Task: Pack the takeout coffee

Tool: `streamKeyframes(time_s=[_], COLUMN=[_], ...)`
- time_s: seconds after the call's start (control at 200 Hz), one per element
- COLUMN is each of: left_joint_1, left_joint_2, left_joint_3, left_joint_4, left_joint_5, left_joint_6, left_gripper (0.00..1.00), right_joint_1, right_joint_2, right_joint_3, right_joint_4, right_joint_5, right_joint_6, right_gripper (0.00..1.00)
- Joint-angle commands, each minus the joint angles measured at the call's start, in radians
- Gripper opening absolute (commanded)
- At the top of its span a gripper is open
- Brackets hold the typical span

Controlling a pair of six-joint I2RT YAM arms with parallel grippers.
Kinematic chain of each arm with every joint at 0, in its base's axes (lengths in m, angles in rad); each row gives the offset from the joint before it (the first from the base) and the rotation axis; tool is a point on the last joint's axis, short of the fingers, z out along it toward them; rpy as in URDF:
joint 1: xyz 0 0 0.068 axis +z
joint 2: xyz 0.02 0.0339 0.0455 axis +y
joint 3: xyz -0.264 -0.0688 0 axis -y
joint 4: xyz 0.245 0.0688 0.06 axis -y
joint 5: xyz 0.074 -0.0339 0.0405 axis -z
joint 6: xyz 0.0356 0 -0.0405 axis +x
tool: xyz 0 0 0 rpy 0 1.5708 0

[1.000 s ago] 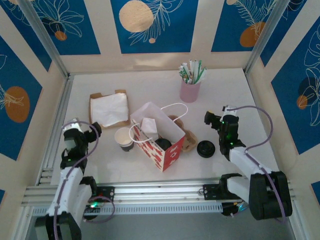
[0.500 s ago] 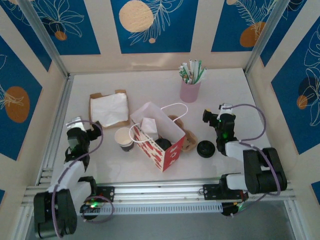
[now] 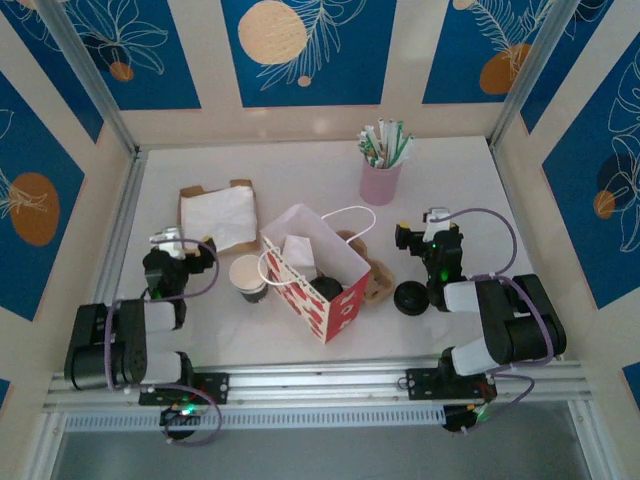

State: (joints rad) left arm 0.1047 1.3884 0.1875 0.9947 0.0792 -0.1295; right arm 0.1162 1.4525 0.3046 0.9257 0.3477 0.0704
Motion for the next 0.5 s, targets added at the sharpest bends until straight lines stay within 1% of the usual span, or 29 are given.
streamKeyframes(time_s=[0.0,0.03,0.105,0.18,0.23,0.255,0.28,0.325,0.375,0.43,0.495], left_joint_1=[-0.02,-0.026,-0.048,-0.048,-0.049,-0.049,-0.049,-0.049,-0.049,-0.052,-0.062], left_joint_2=[0.109,0.146,0.2,0.2,0.21,0.211,0.207,0.201,0.203,0.192,0.186], left_joint_3=[0.007,0.002,-0.006,-0.001,0.008,0.011,0.01,0.016,0.024,0.039,0.066], left_joint_4=[0.232,0.282,0.349,0.333,0.325,0.325,0.314,0.296,0.287,0.242,0.188], left_joint_5=[0.032,0.043,0.027,0.015,0.017,0.017,0.016,0.012,0.017,0.016,0.009], left_joint_6=[0.038,0.048,0.066,0.064,0.064,0.064,0.064,0.064,0.065,0.068,0.08], left_gripper=[1.0,1.0,1.0,1.0,1.0,1.0,1.0,1.0,1.0,1.0,1.0], right_joint_1=[0.001,-0.001,-0.004,-0.018,-0.027,-0.018,-0.017,-0.032,-0.031,-0.043,-0.05], right_joint_2=[0.005,0.006,0.007,0.019,0.07,0.092,0.085,0.054,0.075,0.062,0.073], right_joint_3=[-0.007,-0.007,-0.01,-0.018,-0.019,-0.013,-0.007,0.008,0.02,0.042,0.063], right_joint_4=[0.062,0.06,0.066,0.088,0.141,0.163,0.135,0.053,0.07,0.001,-0.021], right_joint_5=[-0.033,-0.034,-0.046,-0.08,-0.121,-0.113,-0.104,-0.126,-0.118,-0.125,-0.126], right_joint_6=[-0.029,-0.028,-0.027,-0.023,-0.029,-0.035,-0.035,-0.025,-0.025,-0.012,-0.004], right_gripper=[0.99,0.99,0.99,0.99,0.99,0.99,0.99,0.99,0.99,0.99,0.99])
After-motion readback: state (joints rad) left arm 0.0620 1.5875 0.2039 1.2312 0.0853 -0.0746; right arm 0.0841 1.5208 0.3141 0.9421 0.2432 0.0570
